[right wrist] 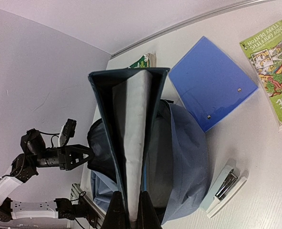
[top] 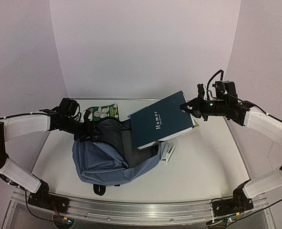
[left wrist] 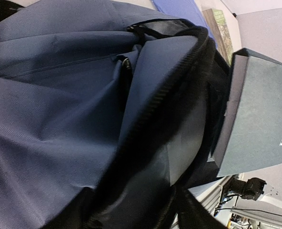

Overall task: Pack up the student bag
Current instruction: Place the book in the student bag.

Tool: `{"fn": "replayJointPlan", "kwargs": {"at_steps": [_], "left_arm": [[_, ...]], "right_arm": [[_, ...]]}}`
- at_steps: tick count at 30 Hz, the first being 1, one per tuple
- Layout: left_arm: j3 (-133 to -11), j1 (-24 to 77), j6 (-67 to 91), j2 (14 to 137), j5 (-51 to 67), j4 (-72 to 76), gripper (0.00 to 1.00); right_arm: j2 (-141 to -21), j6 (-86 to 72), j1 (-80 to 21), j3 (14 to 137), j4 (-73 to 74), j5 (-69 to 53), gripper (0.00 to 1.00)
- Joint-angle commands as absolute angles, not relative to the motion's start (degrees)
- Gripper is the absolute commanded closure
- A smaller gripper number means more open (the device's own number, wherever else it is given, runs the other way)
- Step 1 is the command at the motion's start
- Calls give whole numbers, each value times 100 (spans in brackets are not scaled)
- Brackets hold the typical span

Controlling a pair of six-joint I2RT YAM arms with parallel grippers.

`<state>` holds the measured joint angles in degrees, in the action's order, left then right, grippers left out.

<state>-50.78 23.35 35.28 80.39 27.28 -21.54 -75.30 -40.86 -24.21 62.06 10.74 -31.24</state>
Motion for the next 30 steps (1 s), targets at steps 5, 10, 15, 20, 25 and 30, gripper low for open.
{"fn": "replayJointPlan", "kwargs": {"at_steps": [5,10,15,20,25,30], "left_arm": [[-5578,2320,3065,7779,3823,-1708,100],[-6117,2320,2426,7031,4063,-2003,100],[-6893,2321,2137,7060,4544,-2396,100],[-7302,2320,1916,7271,4729,-2716,100],[-7362,2323,1864,7333,4780,-2724,100],[-7316,2320,1883,7360,4820,-2670,100]], "right_arm": [[-7279,-4601,-2468,6001,705,-2723,100],[-7408,-4854,-2472,5732,461,-2799,100],[-7652,-5281,-2626,5451,-347,-3060,100],[-7921,-5879,-2872,5375,-1178,-3188,100],[-8374,-6169,-3172,5584,-1602,-3124,100],[-8904,-6197,-3492,5883,-1845,-3090,100]]}}
